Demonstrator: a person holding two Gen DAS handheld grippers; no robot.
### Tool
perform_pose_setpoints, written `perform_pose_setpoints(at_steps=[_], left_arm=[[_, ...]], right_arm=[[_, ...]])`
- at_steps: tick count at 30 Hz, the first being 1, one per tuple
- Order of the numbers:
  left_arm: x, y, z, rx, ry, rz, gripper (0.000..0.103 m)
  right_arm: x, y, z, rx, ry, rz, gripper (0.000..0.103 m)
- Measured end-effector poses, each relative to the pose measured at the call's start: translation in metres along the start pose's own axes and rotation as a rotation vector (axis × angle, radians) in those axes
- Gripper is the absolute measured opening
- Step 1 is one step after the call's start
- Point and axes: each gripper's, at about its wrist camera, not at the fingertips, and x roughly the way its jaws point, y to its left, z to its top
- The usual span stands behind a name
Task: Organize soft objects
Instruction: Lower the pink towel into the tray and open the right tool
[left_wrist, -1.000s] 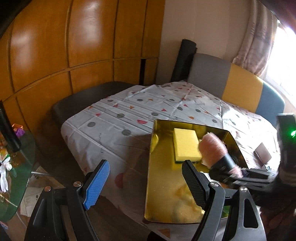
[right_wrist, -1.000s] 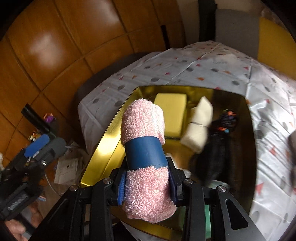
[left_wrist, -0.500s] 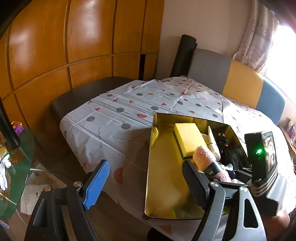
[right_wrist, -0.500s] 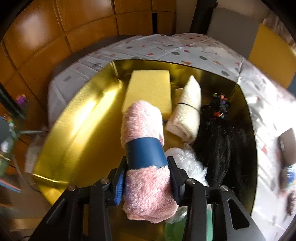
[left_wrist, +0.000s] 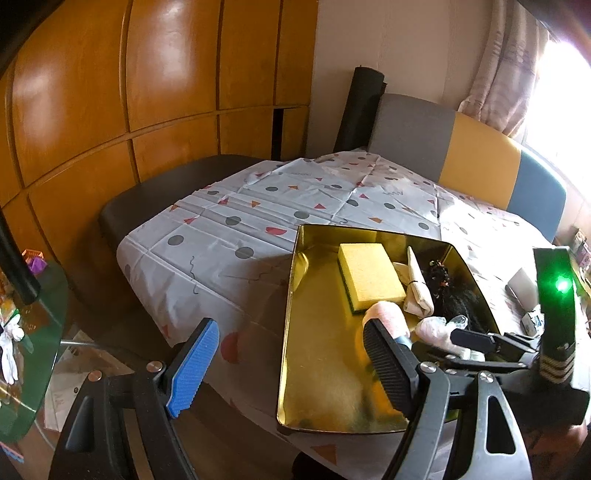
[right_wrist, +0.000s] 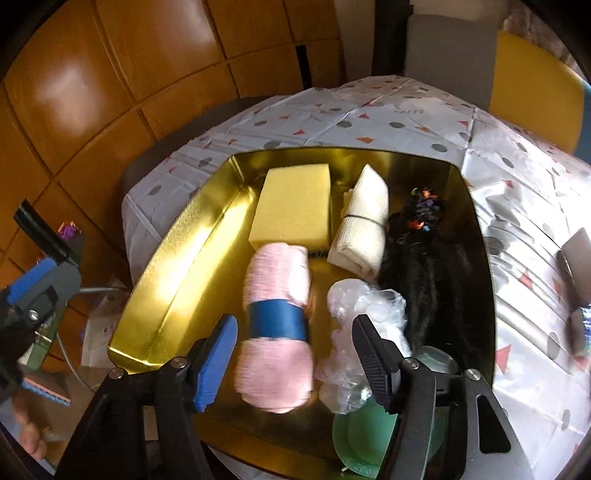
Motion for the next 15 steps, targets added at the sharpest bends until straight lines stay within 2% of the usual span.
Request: perform_pose_setpoints(at_steps=[5, 9, 15], left_arm=[[-0.003, -0.006, -0.001, 0.016, -0.003, -0.009, 0.082], [-0.003, -0.014, -0.001, 0.039, 0.001, -0.017, 0.082], [-0.006, -0.03, -0.001, 0.083, -0.001, -0.033, 0.082]], right_arm=[[-0.02, -0.009, 0.0, 0.031, -0.06, 0.01, 0.067], [-0.033, -0.02, 0.0, 0.045, -0.097, -0.015, 0.073], [-0.058, -0.049, -0.004, 0.079, -0.149, -0.053, 0.074]])
